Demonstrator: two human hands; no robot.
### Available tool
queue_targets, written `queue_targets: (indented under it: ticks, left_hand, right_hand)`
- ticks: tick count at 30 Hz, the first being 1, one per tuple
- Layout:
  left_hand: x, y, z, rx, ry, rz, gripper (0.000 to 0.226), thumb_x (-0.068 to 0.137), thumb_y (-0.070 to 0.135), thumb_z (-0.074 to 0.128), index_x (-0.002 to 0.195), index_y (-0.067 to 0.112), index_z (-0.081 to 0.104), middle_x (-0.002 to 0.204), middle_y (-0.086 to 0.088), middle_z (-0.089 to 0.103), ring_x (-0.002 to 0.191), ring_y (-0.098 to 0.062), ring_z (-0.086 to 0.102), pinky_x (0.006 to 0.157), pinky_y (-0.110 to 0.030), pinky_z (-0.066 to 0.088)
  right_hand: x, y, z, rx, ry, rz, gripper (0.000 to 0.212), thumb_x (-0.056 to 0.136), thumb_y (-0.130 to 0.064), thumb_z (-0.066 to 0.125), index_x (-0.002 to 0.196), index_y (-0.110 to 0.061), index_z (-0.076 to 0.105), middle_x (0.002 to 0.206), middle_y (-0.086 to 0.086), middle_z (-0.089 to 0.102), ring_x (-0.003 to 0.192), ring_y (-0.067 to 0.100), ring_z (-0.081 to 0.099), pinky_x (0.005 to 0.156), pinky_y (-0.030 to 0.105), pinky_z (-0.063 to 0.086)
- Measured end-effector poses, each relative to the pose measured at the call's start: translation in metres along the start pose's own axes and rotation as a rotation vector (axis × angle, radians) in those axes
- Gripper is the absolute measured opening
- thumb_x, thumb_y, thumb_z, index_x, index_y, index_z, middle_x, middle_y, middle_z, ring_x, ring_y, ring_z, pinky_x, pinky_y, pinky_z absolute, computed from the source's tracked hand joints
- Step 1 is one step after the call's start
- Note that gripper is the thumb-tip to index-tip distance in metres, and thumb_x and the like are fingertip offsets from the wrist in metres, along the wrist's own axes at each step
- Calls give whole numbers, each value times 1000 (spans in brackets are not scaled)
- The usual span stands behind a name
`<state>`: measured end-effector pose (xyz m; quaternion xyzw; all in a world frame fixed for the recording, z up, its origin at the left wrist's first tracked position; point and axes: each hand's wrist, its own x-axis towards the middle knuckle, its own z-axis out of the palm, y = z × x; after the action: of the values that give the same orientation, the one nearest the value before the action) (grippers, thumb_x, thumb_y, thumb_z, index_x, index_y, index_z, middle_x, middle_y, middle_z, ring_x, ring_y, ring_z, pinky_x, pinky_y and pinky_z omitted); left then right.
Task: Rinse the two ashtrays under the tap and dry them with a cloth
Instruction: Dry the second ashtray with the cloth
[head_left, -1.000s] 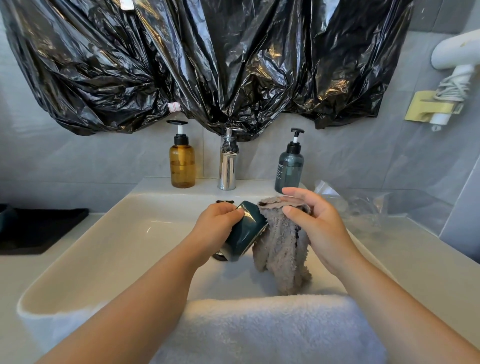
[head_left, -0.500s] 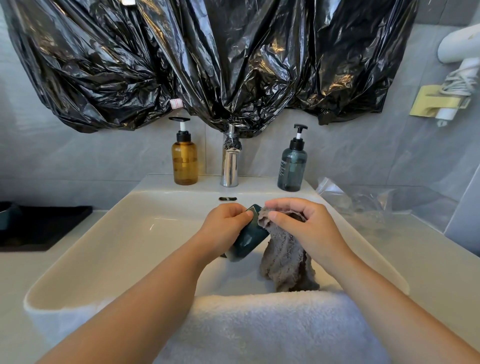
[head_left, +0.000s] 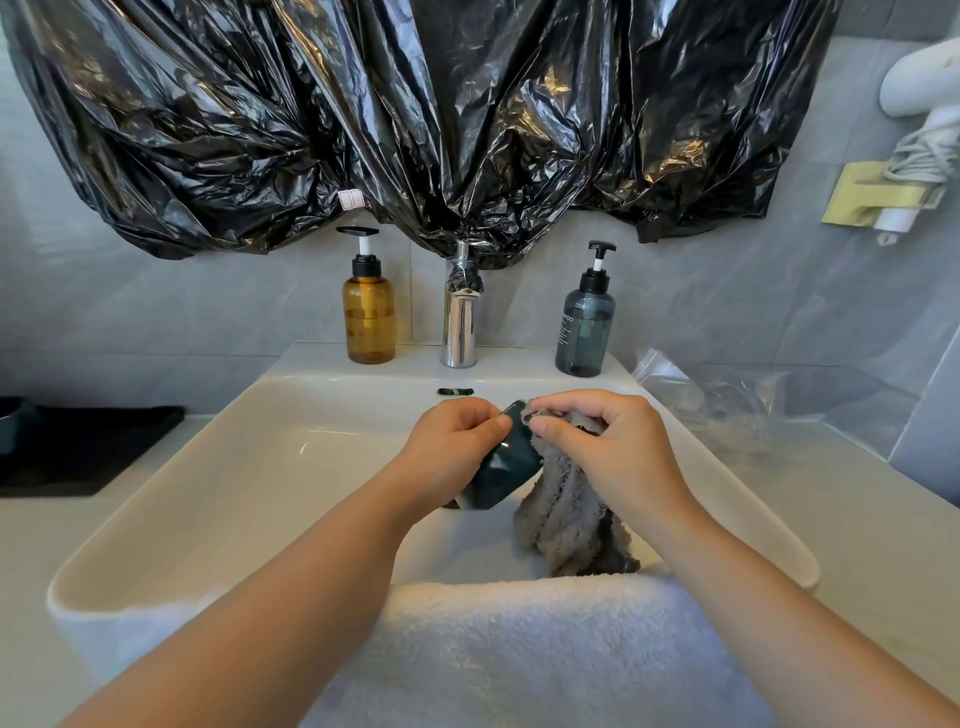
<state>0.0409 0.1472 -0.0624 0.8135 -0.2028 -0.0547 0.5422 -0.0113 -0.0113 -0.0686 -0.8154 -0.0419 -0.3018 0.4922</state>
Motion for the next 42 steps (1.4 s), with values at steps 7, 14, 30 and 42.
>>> queue_targets:
  ticks: [7,14,30,42]
  left_hand:
    - [-6,4,3,-1,-57,40,25,99,26,48,83,16,65,75,-3,63,70,-18,57,58,-26,45]
    - [-1,2,0,47,32,32,23,99,25,48,97,12,68,96,-12,70,92,-26,64,80,-38,54]
    - [-1,3,-6,-247,17,119,30,101,17,44,80,15,65,65,3,64,59,-7,58,58,-18,47]
    - [-3,3,-3,-178,-97,-79,32,94,35,55,102,7,69,98,-18,71,89,-33,66,88,-46,51]
  right_hand:
    - [7,10,-6,-56,48,67,13,85,-20,71,95,-23,78,94,-9,72,94,5,64,88,25,52]
    - [-5,0,3,-128,-53,-101,20,86,-11,69,102,-19,77,100,-8,68,97,1,62,84,7,46]
    - [2,8,-9,234,88,117,21,91,-11,63,107,-20,74,105,-15,72,105,-4,63,94,16,46]
    - [-1,6,-7,196,-167,20,25,89,-3,63,100,-21,77,103,-9,75,107,4,65,100,28,48]
